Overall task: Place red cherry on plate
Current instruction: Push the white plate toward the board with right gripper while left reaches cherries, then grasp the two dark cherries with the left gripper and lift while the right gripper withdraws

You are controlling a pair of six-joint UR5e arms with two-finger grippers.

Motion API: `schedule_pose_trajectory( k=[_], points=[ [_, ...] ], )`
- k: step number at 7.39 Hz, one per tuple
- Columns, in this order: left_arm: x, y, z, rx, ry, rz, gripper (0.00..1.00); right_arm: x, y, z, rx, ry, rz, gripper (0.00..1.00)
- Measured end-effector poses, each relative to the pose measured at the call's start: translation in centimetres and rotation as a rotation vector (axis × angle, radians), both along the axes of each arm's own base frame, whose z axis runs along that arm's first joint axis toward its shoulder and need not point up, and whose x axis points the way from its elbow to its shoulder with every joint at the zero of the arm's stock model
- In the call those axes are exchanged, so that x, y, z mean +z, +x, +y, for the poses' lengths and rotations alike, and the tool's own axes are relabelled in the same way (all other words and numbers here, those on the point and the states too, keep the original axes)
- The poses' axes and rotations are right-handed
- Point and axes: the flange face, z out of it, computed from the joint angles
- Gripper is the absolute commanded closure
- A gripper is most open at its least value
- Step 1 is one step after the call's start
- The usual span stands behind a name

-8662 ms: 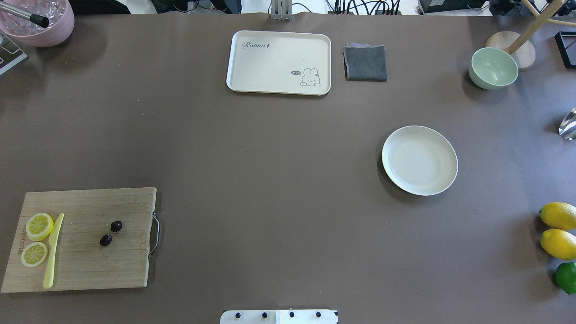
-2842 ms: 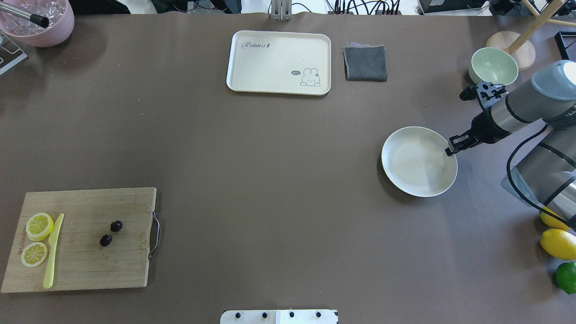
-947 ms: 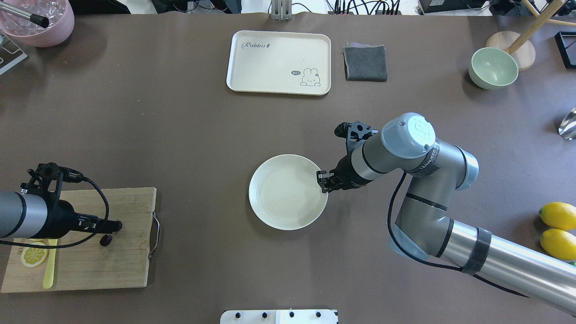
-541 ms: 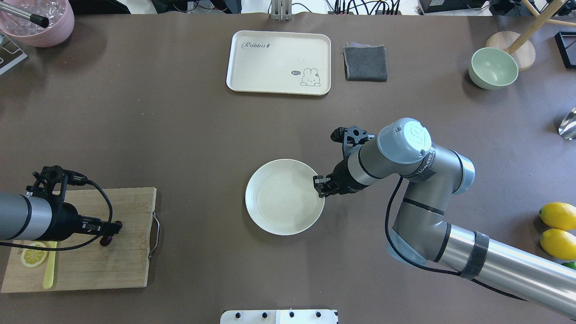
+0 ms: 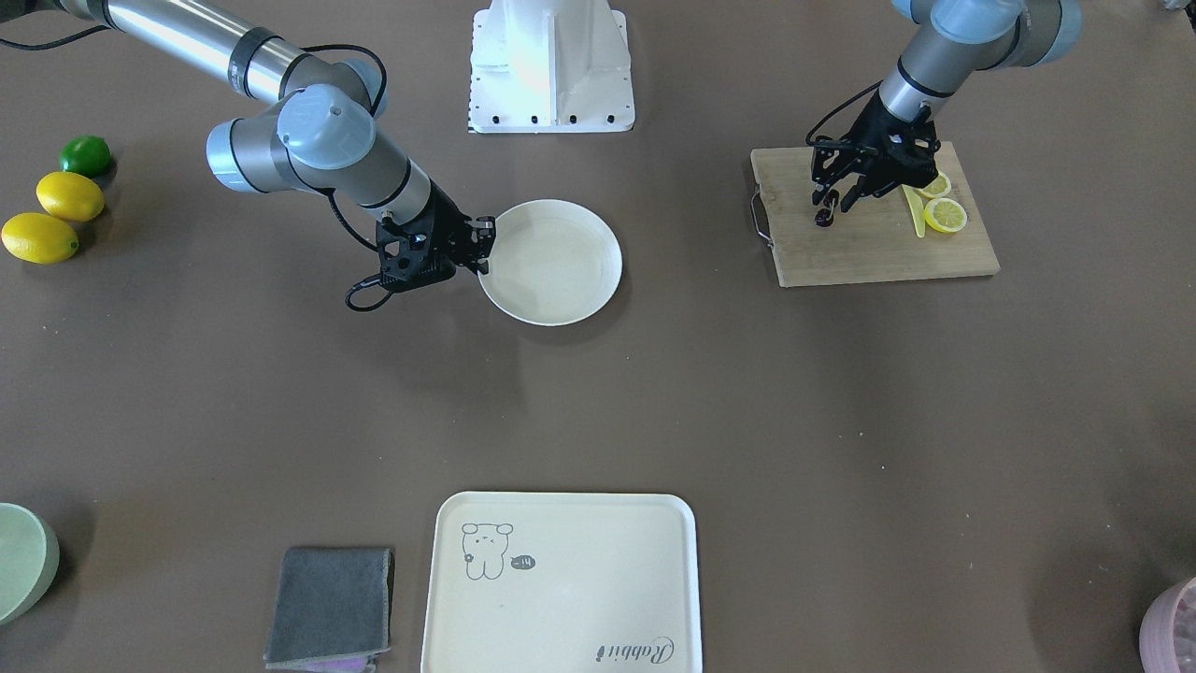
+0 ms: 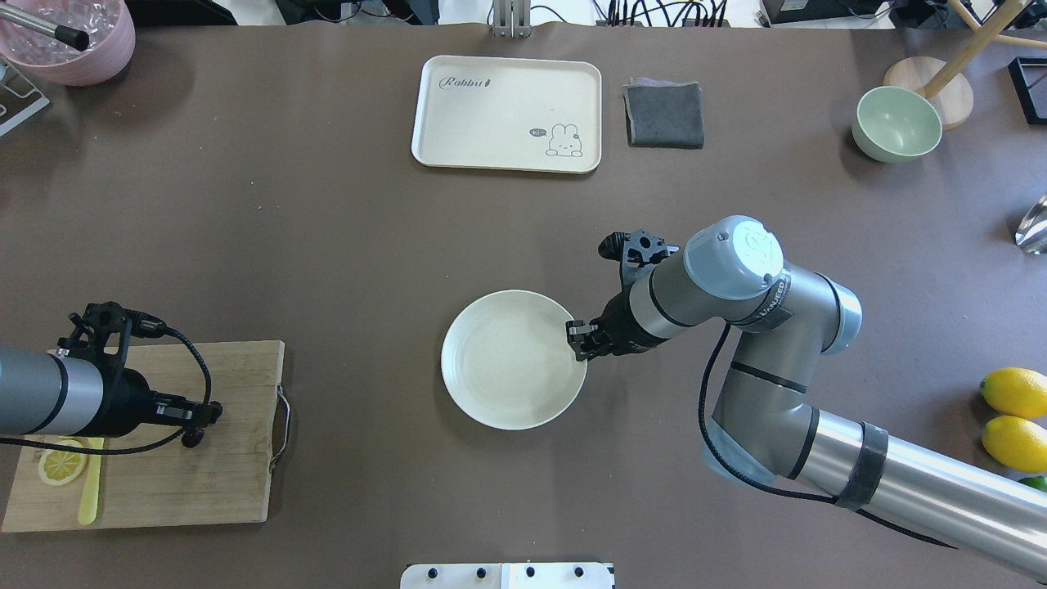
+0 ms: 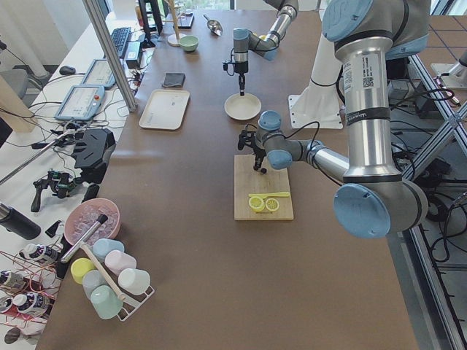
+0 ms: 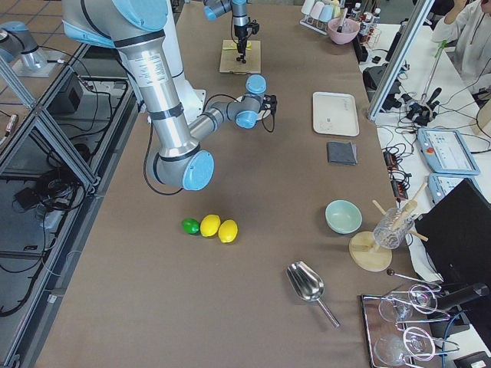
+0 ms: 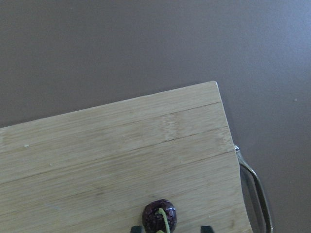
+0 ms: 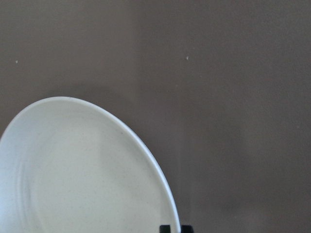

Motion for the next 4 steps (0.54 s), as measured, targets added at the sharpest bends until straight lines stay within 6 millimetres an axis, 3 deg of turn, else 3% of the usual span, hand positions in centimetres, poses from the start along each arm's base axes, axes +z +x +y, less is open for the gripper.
schedule_pose_trajectory(
  k=[4],
  points=[
    [-0.1,-0.62,-0.4,-0.01,0.003,0.002,1.0,-0.73,0.82,-0.42,0.047,0.02,-0.005,0.0]
  ],
)
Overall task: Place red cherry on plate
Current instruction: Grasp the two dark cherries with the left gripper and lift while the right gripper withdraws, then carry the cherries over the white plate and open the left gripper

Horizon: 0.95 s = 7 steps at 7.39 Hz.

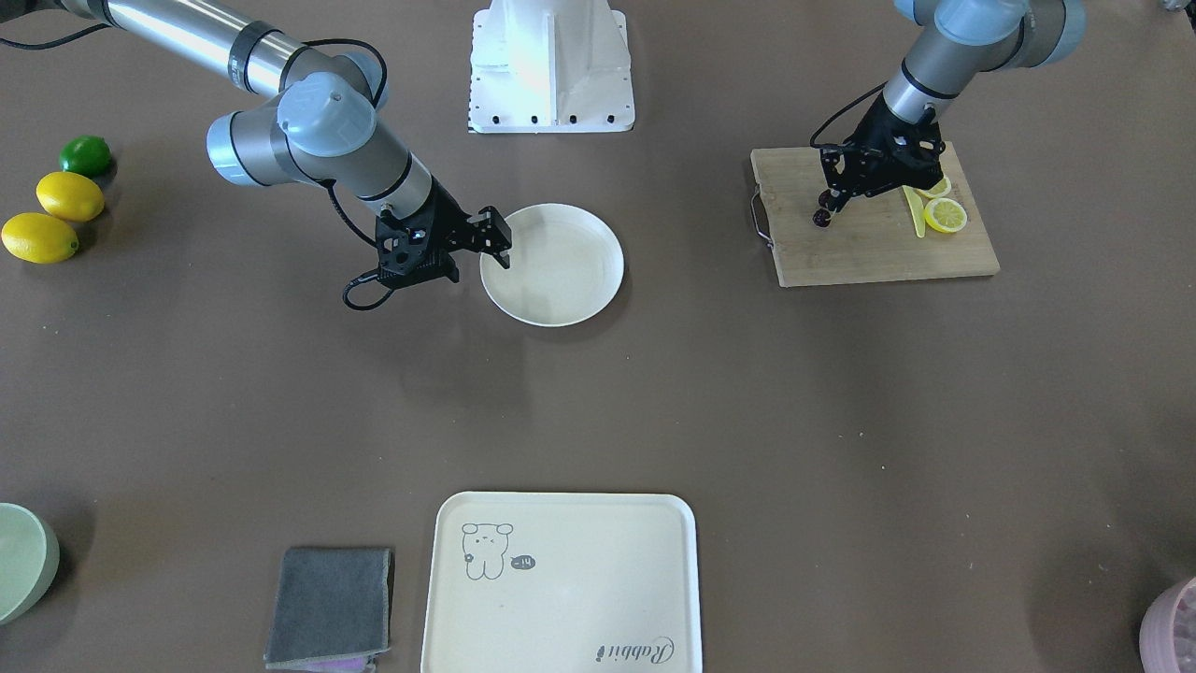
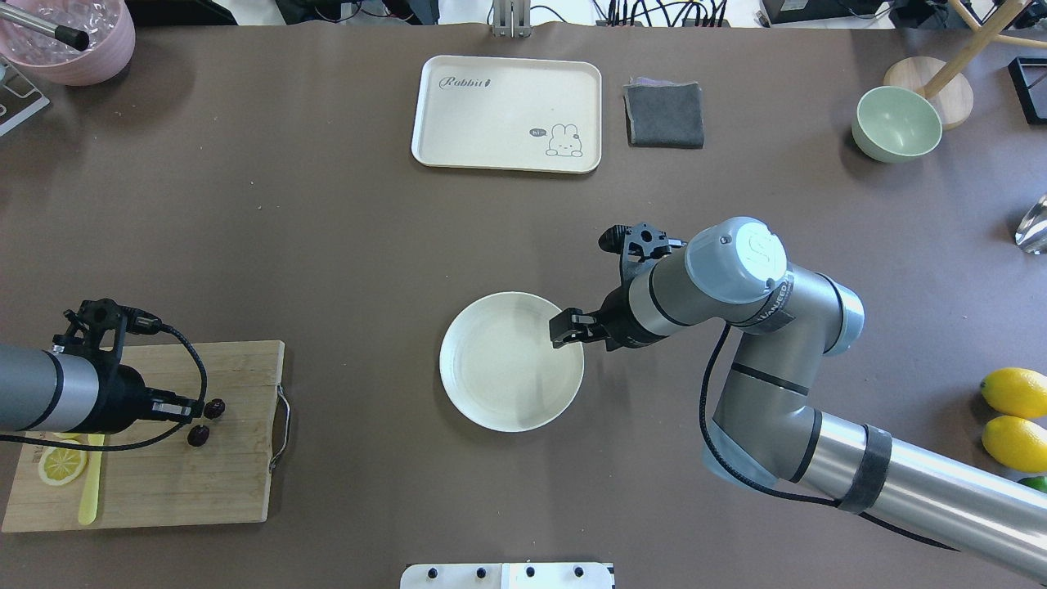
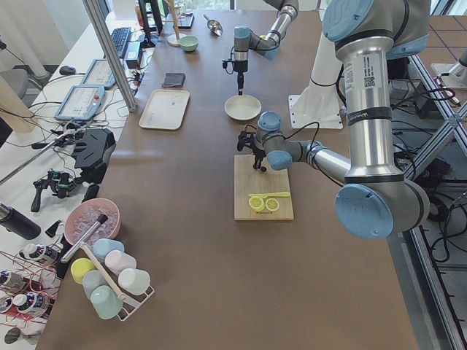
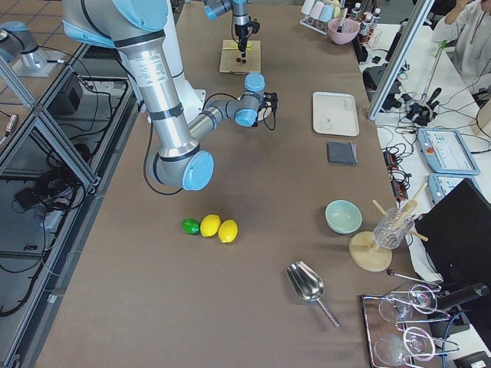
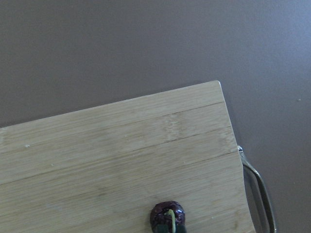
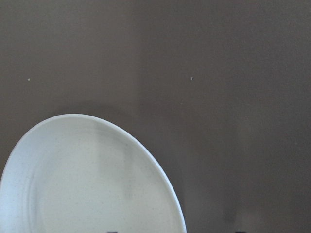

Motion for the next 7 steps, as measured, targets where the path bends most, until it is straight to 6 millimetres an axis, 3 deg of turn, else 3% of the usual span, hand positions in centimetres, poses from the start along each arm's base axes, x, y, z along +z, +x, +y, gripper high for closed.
schedule_pose_trajectory(
  k=[1,3,4,7],
  points=[
    [-1.2,0.0,-0.3,-0.004,0.01,0.023,1.0,-0.1,1.4,-0.8,0.012,-0.001,-0.006,0.0],
    [-5.9,1.8,-1.4,-0.016,0.036,0.113,1.0,1.0,6.5,-3.9,0.026,-0.021,-0.015,0.0],
    [-9.1,3.8,-2.4,-0.03,0.025,0.158,1.0,2.3,9.3,-5.5,0.028,-0.024,-0.01,0.0],
    [-21.2,12.3,-5.4,-0.058,-0.065,0.161,1.0,8.6,18.9,-9.2,0.011,0.013,0.026,0.0]
  ],
)
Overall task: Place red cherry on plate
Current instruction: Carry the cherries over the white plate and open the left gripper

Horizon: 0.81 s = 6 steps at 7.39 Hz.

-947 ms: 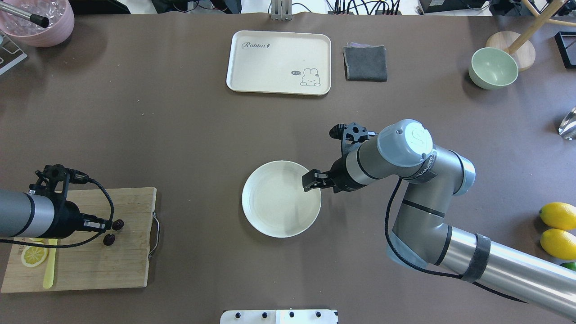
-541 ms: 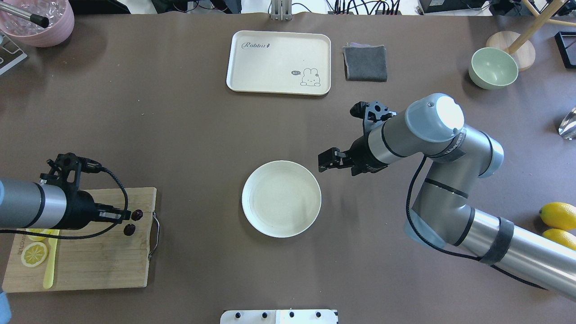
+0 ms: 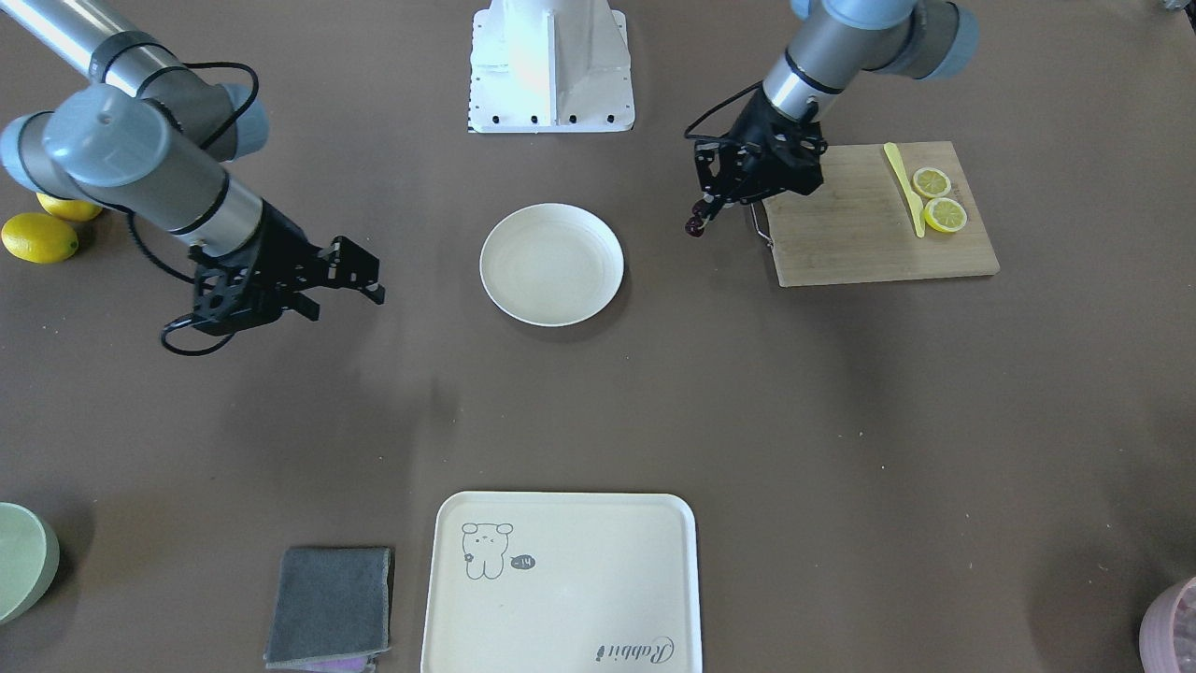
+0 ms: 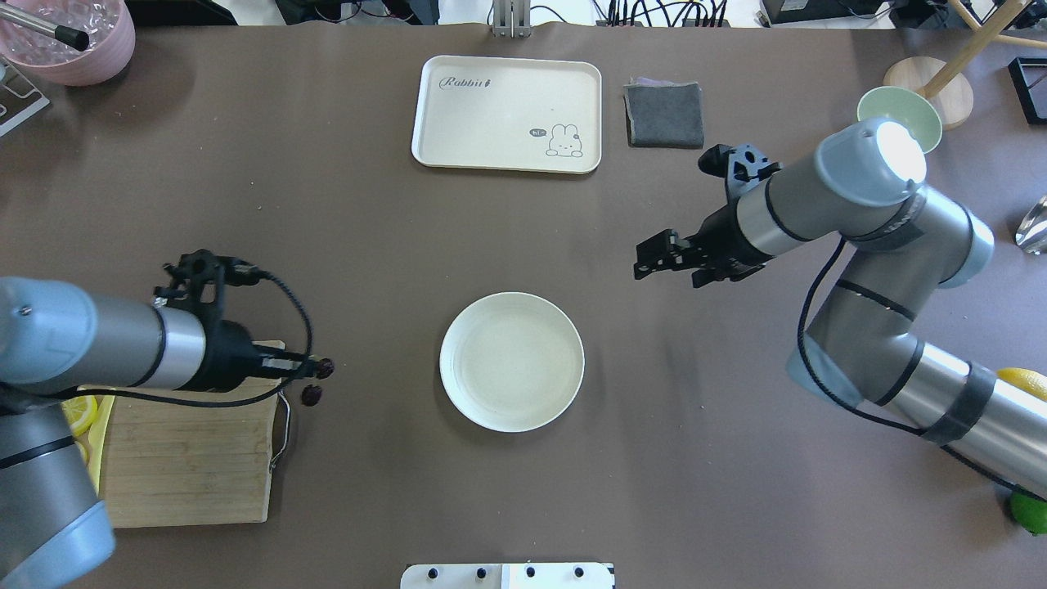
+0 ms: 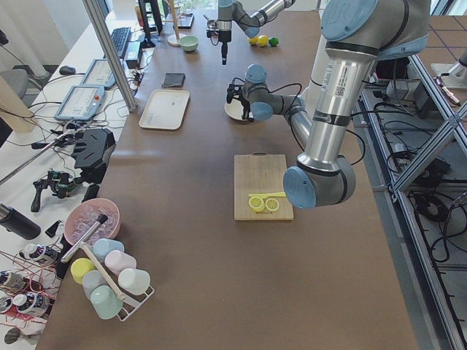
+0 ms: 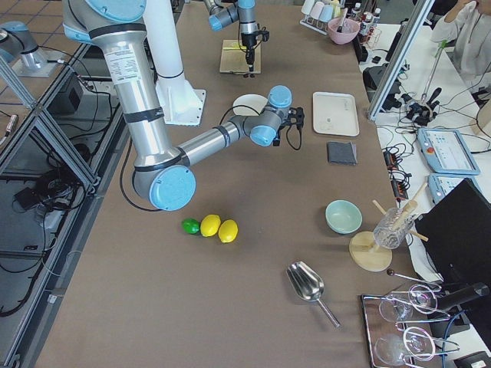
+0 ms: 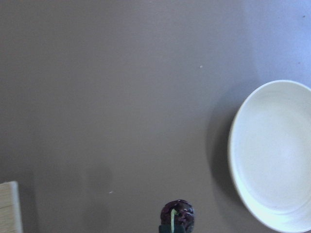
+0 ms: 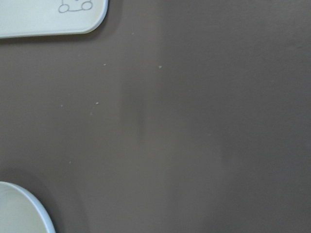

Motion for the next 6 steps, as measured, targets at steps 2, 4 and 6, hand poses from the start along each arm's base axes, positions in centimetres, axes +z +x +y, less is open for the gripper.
schedule_pose_trajectory(
  k=[2,4,6],
  points=[
    [-4.4,6.7,-0.9,-0.035,-0.059,-0.011,1.0,3.3,3.9,-0.5,-0.009,0.033,0.025,0.0],
    [-6.7,11.3,-0.7,-0.064,-0.085,-0.021,0.31,4.5,4.9,-0.3,-0.01,0.041,0.036,0.0],
    [-7.3,12.7,-0.7,-0.075,-0.091,-0.026,0.04,4.7,5.1,-0.2,-0.01,0.042,0.038,0.0]
  ],
)
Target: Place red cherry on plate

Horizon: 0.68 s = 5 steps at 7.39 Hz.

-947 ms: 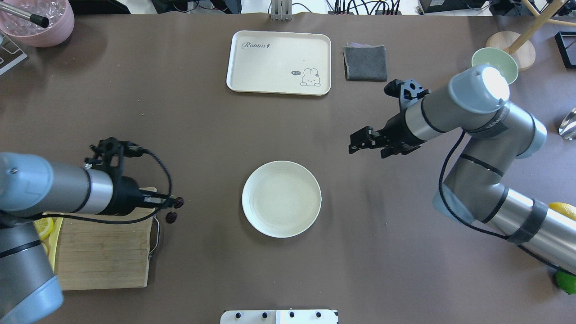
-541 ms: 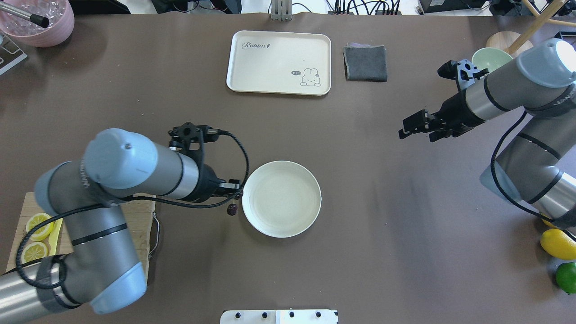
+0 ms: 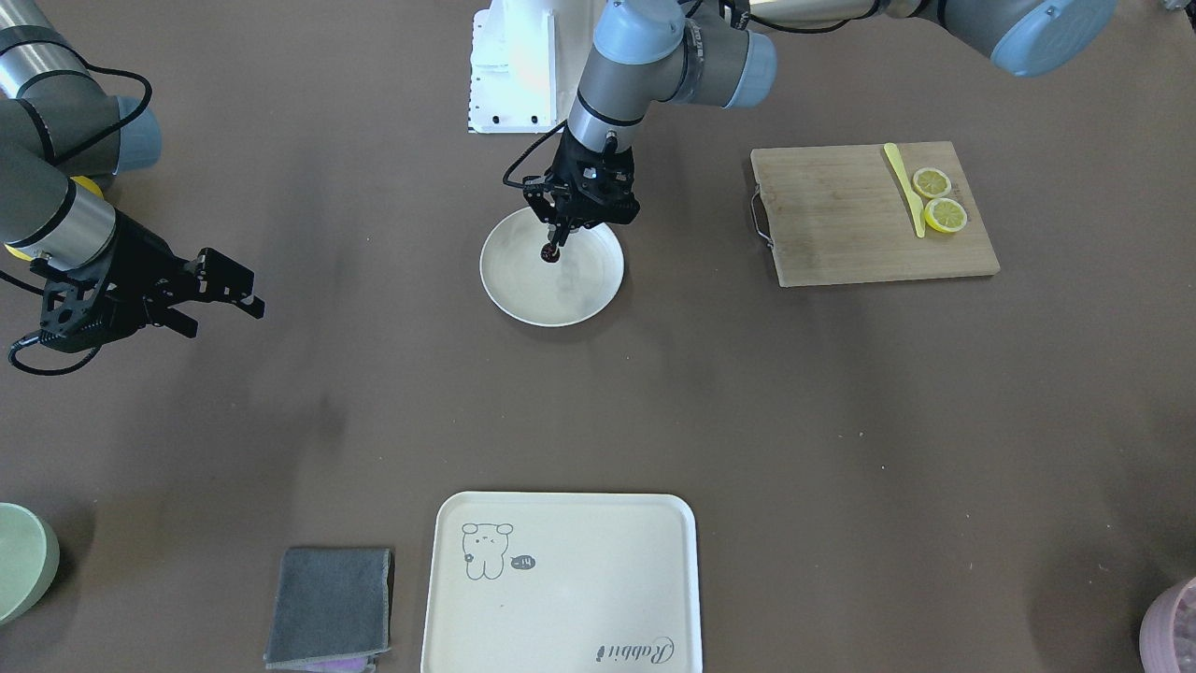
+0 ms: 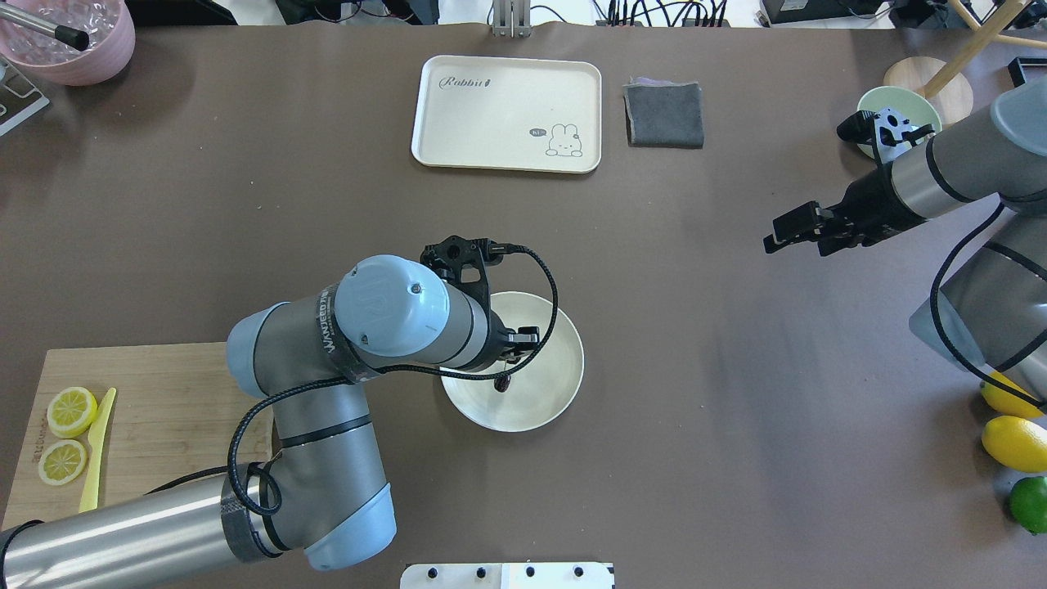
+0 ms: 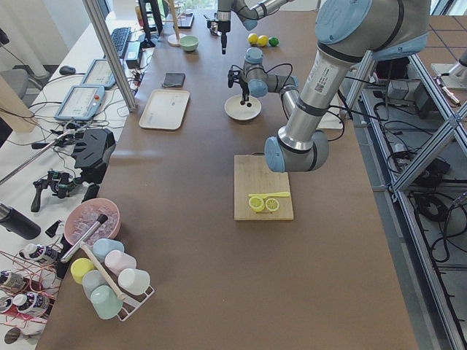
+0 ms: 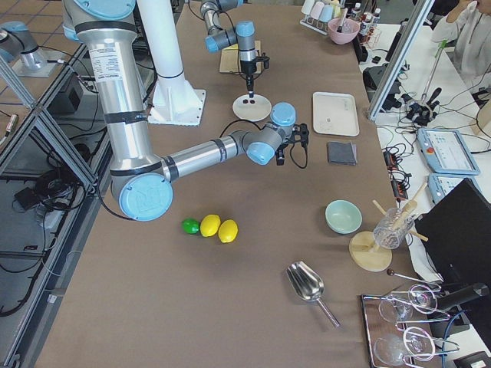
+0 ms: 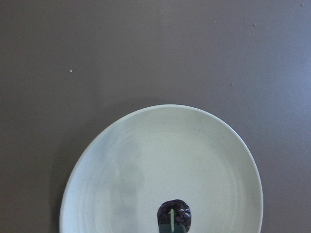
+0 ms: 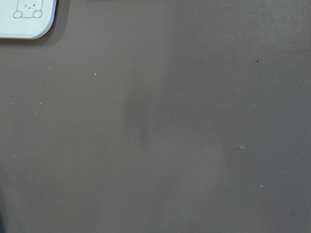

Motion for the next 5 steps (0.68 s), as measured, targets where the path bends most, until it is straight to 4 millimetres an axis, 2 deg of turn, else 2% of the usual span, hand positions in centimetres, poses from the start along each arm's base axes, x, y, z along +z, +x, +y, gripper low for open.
schedule_pose_trajectory(
  k=[2,3,4,5],
  points=[
    [-0.1,-0.5,-0.4,-0.01,0.005,-0.003,0.03,0.2,0.4,0.0,0.005,-0.001,0.001,0.0],
    [-0.2,-2.3,-1.1,-0.017,0.01,-0.022,0.03,0.3,1.1,-0.2,0.016,-0.003,0.002,0.0],
    [0.4,-5.3,-2.2,-0.009,0.033,-0.077,0.03,1.1,2.9,-0.5,0.034,0.001,0.01,0.0],
    [2.2,-8.8,-4.1,0.015,0.076,-0.154,0.03,2.7,5.5,-0.7,0.044,0.024,0.027,0.0]
  ],
)
